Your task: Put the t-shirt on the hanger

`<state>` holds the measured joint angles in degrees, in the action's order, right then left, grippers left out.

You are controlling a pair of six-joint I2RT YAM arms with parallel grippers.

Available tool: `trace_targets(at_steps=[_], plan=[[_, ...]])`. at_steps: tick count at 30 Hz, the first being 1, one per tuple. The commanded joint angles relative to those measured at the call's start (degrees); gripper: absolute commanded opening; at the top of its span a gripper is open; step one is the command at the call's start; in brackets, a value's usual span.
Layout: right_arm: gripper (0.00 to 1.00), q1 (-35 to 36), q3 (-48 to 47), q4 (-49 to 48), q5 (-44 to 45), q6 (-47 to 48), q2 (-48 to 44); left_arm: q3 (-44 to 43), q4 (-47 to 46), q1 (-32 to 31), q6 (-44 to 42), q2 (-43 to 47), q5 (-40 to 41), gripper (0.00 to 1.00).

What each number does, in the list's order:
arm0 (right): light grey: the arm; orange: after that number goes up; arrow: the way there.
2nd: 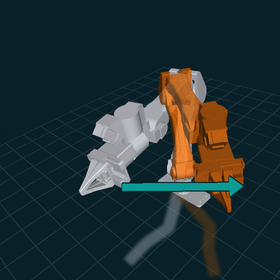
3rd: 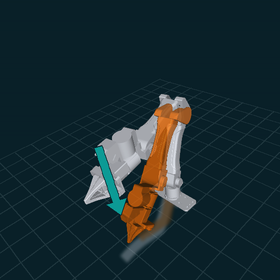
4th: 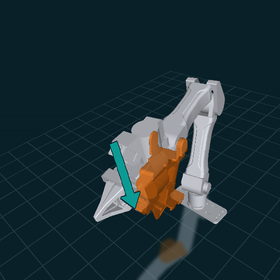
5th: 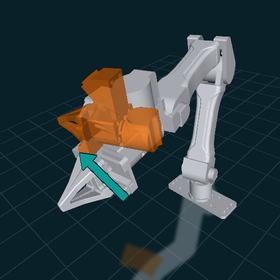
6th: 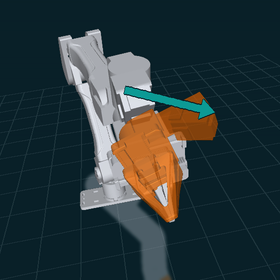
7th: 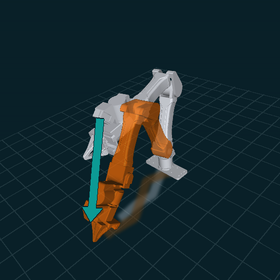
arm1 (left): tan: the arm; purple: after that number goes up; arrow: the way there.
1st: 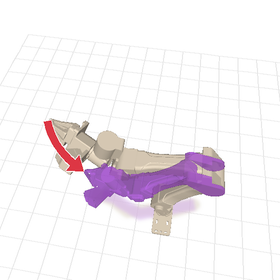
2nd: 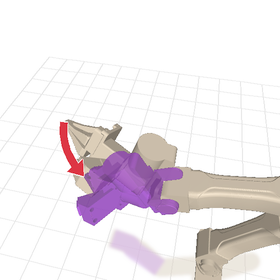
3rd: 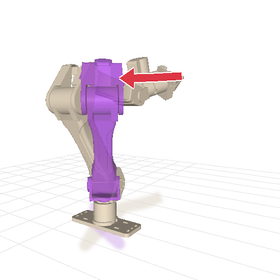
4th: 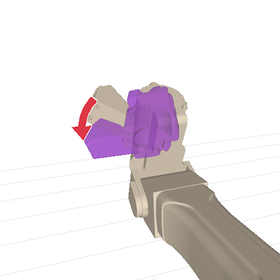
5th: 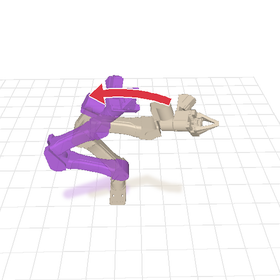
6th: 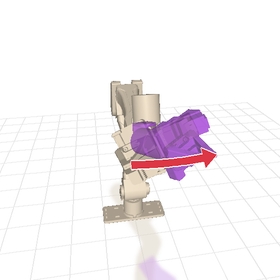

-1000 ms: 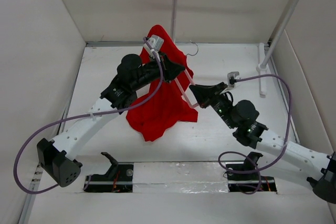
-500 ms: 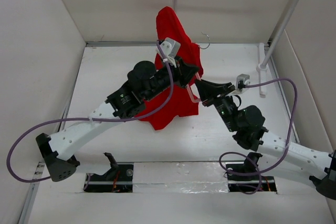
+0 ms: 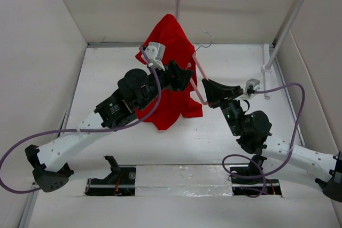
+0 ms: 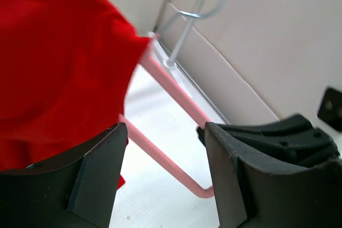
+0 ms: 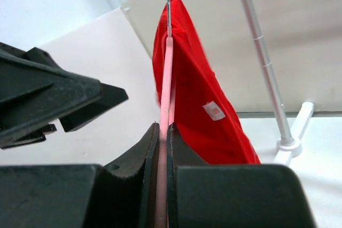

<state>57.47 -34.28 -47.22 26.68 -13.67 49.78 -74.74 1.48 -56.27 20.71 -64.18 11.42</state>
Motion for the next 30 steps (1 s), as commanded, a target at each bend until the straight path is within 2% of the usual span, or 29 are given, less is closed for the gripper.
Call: trace_targets(at_steps=[1, 2, 8, 11, 12, 14, 19, 25, 27, 28, 30], plan=[[0.00, 0.2, 0.0, -7.2, 1.7, 0.5, -1.4, -2.5, -3.1, -0.2, 3.7, 0.9, 10.8, 0.57], [0.00, 0.2, 0.1, -6.7, 1.3, 0.5, -1.5, -2.4, -3.7, -0.2, 5.9, 0.6, 13.5, 0.57], [0.00, 0.2, 2.1, -5.8, 2.0, 0.0, -3.7, 1.9, -8.8, 3.5, 12.2, 1.2, 15.3, 0.55], [0.00, 0.2, 2.7, -5.9, 1.7, 0.0, -4.3, 5.2, -13.4, 7.7, 16.2, 2.2, 12.4, 0.56], [0.00, 0.2, 2.8, -6.0, 1.8, 0.0, -4.3, 5.2, -14.2, 10.1, 16.7, 1.3, 9.4, 0.58], [0.00, 0.2, 2.6, -6.0, 1.3, -0.3, -3.4, 2.4, -13.0, 11.4, 17.7, -0.8, 8.1, 0.60], [0.00, 0.7, 2.5, -5.3, 0.5, -0.5, -2.9, -1.4, -14.2, 11.4, 17.9, -6.7, 5.5, 0.64], [0.00, 1.3, 2.6, -3.9, 0.9, 0.0, -2.7, -0.8, -19.2, 11.4, 18.8, -10.0, 0.4, 0.68], [0.00, 1.3, 2.5, -3.9, 0.9, 0.0, -2.4, -1.8, -18.3, 11.4, 18.8, -11.1, 0.4, 0.67], [0.00, 1.3, 2.3, -3.9, 0.7, 0.2, -2.1, -2.0, -18.6, 11.4, 18.9, -11.6, 0.5, 0.60], [0.00, 1.3, 1.9, -3.6, -0.2, 0.5, -1.7, -1.6, -20.2, 11.4, 19.4, -12.5, 0.0, 0.57]])
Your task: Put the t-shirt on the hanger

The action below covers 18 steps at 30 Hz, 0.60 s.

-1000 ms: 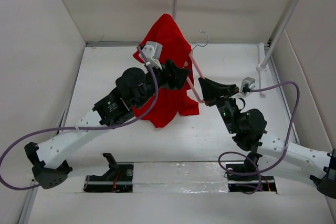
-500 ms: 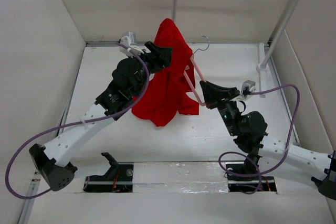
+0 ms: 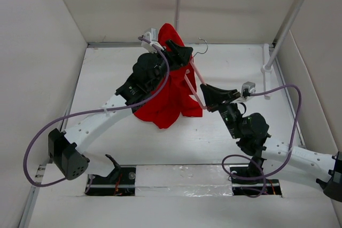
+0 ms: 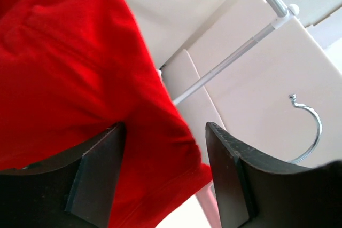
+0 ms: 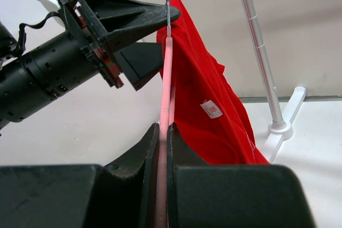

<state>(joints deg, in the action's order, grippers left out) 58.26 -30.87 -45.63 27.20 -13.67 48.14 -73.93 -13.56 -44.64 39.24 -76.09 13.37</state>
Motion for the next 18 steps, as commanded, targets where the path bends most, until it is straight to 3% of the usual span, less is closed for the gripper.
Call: trace_targets(at_steps=[1, 8, 10, 14, 18], plan=[[0.00, 0.5, -1.7, -5.2, -0.7, 0.6, 0.4, -1.9, -6.8, -0.2, 1.0, -0.9, -2.1, 0.56], [0.00, 0.5, -5.2, -4.3, -3.1, 1.9, 6.2, -0.8, -10.8, -0.2, 2.3, -3.6, -2.9, 0.51], [0.00, 0.5, -5.4, -5.3, -3.0, 2.0, 7.5, -0.5, -10.9, -0.2, 2.3, -3.8, -2.8, 0.44], [0.00, 0.5, -6.3, -5.5, -3.3, 2.4, 9.3, 2.6, -13.2, -0.2, 2.2, -2.7, -1.9, 0.11], [0.00, 0.5, -7.4, -5.2, -3.4, 2.5, 10.3, 2.7, -12.4, -0.2, 1.3, -2.2, -2.3, 0.00]])
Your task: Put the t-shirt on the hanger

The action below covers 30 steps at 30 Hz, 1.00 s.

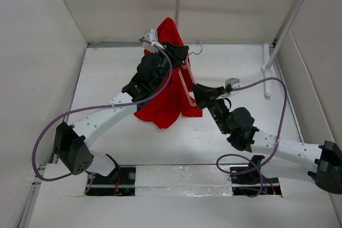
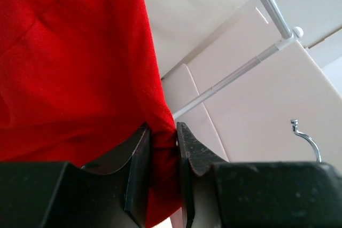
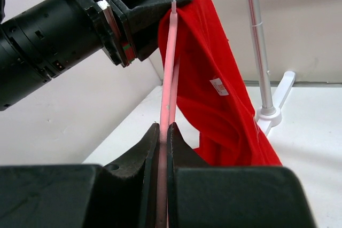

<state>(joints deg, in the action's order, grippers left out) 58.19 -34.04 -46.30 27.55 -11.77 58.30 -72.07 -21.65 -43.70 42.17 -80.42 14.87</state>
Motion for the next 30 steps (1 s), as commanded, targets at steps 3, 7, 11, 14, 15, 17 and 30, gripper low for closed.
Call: trace_targets(at_steps=[3, 7, 11, 14, 15, 17, 30], plan=[[0.00, 0.6, -4.3, -3.1, -4.2, 0.2, -0.2, 1.3, -4.7, -1.1, -1.8, 2.5, -4.6, 0.00], [0.00, 0.6, -3.8, 0.6, -2.7, -1.8, -1.9, 4.2, -5.0, -0.6, -1.9, 5.4, -4.2, 0.00], [0.37, 0.6, -4.0, 9.2, -2.5, -5.9, -5.2, 6.2, -6.3, 0.2, -0.3, 8.4, -6.5, 0.00], [0.57, -0.1, -2.5, 11.5, -4.1, -6.3, -7.7, 7.5, -6.9, 0.2, -0.1, 10.9, -6.6, 0.00], [0.58, -0.7, -2.0, 12.1, -4.9, -6.3, -8.0, 7.7, -7.2, 0.2, -0.1, 11.9, -6.6, 0.00], [0.59, -2.2, -1.4, 14.1, -6.2, -7.0, -8.7, 7.5, -6.0, 0.2, -0.3, 12.2, -6.4, 0.00], [0.58, -13.8, 2.1, 18.4, -24.0, -4.0, 2.5, 11.6, -5.5, 1.8, 1.9, 16.7, -8.6, 0.00]])
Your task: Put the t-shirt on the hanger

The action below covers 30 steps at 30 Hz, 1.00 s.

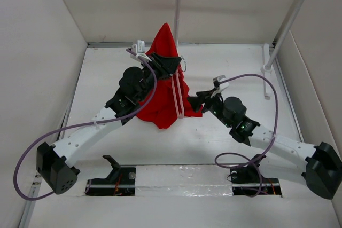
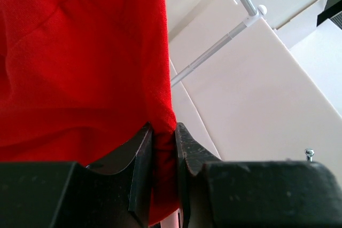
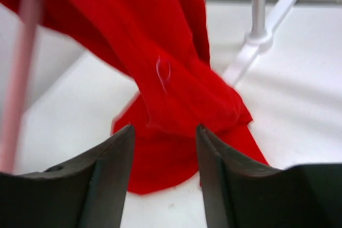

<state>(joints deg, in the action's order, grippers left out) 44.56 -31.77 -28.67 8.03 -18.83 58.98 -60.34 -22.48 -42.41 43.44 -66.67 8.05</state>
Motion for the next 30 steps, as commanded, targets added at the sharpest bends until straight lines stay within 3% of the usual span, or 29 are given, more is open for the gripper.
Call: trace_targets(at_steps=[1, 3, 10, 17, 18, 21, 25, 30], plan=[[0.63, -0.2, -0.4, 0.4, -4.8, 3.9, 2.7, -0.3, -4.5, 0.5, 0.7, 3.2, -2.0, 0.00], [0.69, -0.2, -1.7, 0.0, -3.8, 6.3, 6.5, 0.0, -4.5, 0.5, 0.9, 3.6, -2.8, 0.00], [0.67, -0.3, -5.7, -2.4, -2.1, 10.0, 13.9, 0.4, -3.8, 1.0, 1.1, 4.2, -3.7, 0.00], [0.37, -0.8, -8.0, -5.7, -1.0, 11.5, 18.3, 0.6, -3.5, 1.0, 1.3, 4.5, -3.5, 0.00], [0.23, -0.8, -8.0, -6.0, -1.6, 11.5, 18.4, 0.3, -3.4, 1.0, 1.2, 4.4, -3.6, 0.00], [0.02, -0.8, -7.5, -6.1, -2.1, 11.3, 18.2, 0.4, -4.1, 1.5, 1.2, 4.4, -3.1, 0.00], [0.00, 2.3, -5.4, -2.6, 1.7, 9.3, 14.9, 0.2, -7.8, 1.5, 2.0, 3.6, -3.1, 0.00], [0.00, 5.7, 1.1, 0.5, 1.6, 2.4, 6.3, 2.2, -19.8, 1.5, 3.5, 1.4, 0.5, 0.00]])
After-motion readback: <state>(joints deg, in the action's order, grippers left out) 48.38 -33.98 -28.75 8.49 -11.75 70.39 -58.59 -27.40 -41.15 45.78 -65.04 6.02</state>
